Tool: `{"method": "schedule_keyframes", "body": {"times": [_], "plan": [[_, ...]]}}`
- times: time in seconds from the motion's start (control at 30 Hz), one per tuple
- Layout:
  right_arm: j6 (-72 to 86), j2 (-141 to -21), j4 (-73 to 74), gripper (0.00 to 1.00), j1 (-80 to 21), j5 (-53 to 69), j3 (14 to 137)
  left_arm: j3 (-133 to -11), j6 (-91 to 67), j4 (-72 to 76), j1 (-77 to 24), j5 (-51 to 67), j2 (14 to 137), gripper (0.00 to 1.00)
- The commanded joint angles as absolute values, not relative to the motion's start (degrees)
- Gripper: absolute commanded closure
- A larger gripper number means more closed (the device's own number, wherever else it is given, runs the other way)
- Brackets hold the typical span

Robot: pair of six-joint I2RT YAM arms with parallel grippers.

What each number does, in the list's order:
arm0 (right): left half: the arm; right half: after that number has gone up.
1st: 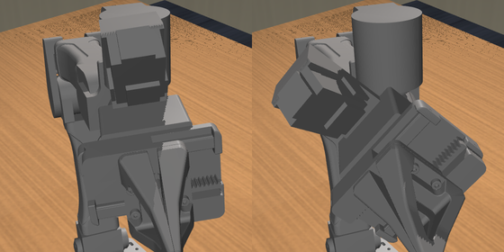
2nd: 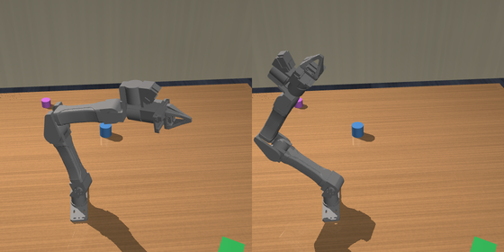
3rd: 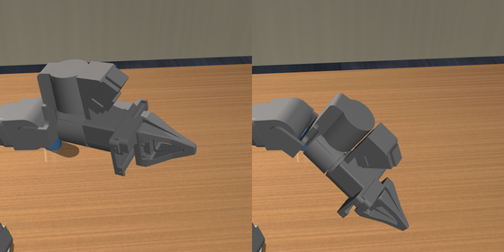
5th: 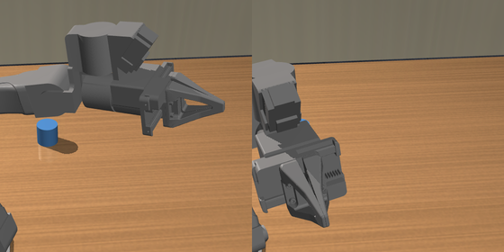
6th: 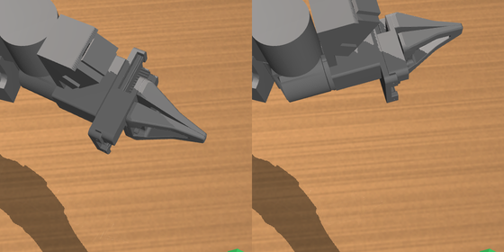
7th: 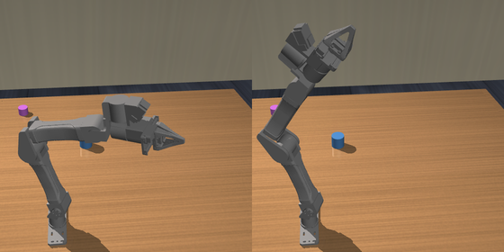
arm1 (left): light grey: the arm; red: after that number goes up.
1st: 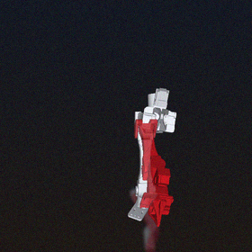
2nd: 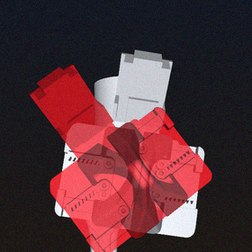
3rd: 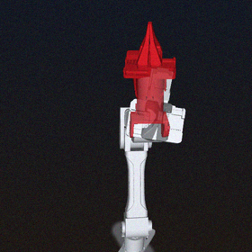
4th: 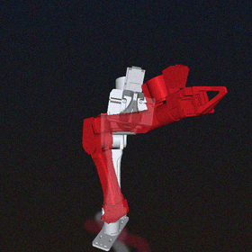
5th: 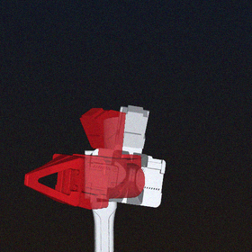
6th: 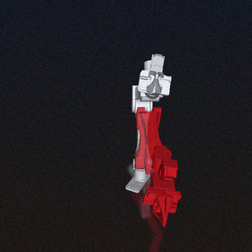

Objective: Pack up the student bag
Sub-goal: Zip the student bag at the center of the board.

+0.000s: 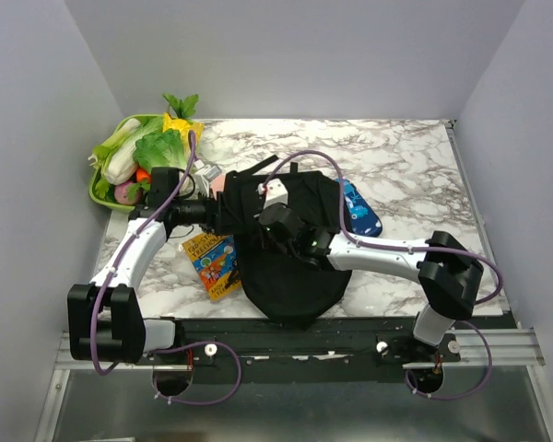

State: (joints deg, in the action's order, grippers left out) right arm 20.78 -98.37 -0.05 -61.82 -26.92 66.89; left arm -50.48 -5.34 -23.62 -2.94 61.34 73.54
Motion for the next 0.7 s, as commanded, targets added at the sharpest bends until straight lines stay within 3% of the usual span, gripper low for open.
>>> {"method": "schedule_keyframes", "body": {"times": [0.0, 0.37, 0.67], "plan": [[33.04, -95.45, -4.21, 0.99, -58.54, -25.95, 63.37, -48.52, -4.66, -20.75, -6.32, 59.86, 73.12, 0.39], [40.52, -93.25, -9.84, 0.99, -54.32, -16.79, 59.59, -44.21, -0.35, -17.06, -9.40, 47.65, 75.50, 0.42], [40.52, -93.78, -11.25, 0.99, -54.14, -12.92, 60.73, -45.00, -8.68, -10.81, -10.37, 48.07, 81.47, 0.26]]}}
